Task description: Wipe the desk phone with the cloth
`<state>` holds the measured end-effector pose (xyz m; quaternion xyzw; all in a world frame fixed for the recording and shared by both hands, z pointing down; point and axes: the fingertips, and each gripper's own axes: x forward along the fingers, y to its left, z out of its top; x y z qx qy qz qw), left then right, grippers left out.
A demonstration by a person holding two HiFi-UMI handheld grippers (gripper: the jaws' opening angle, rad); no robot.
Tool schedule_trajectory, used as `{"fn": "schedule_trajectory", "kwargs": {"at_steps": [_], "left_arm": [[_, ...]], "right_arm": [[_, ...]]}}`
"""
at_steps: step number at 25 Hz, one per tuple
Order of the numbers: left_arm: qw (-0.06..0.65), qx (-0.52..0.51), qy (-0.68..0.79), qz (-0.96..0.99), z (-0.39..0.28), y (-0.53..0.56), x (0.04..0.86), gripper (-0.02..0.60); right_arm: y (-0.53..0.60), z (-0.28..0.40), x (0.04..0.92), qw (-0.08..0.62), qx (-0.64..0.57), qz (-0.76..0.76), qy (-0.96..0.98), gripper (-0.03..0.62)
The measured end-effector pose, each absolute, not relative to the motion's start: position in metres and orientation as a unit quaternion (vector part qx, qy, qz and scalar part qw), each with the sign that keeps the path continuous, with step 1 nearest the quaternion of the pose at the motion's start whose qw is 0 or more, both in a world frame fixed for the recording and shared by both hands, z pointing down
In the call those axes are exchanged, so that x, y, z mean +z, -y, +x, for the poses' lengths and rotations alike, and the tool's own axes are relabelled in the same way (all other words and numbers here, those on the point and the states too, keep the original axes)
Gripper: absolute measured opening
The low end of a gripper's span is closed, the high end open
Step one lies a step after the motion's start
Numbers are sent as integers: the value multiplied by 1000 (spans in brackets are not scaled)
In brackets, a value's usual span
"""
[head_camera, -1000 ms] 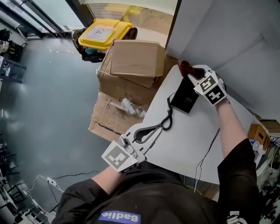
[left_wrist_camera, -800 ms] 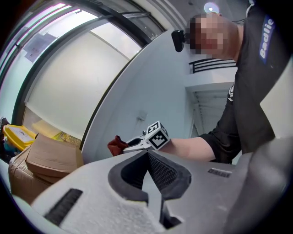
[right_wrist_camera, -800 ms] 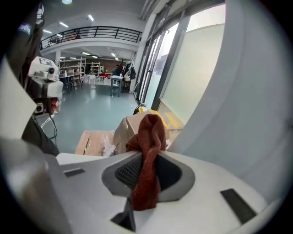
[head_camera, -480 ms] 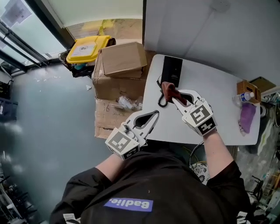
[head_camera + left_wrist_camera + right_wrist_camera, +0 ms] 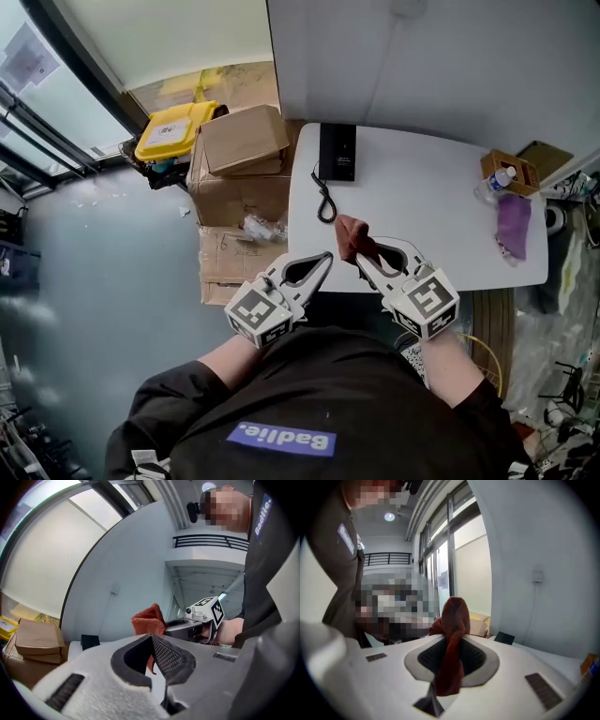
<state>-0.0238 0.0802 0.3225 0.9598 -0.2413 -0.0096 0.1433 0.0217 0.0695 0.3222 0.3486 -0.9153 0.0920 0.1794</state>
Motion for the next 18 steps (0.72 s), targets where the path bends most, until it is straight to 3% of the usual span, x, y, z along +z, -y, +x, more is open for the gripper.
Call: {"fn": "schedule_trajectory", "kwargs": {"at_steps": [9, 18], "left_arm": [[142, 8, 270, 952, 7, -117, 303, 3], [143, -3, 259, 955, 28, -136, 300, 3]], "right_arm": [[-125, 48, 304, 66, 127, 332, 932, 80], [-144, 54, 321, 46, 145, 312, 938, 80]]}}
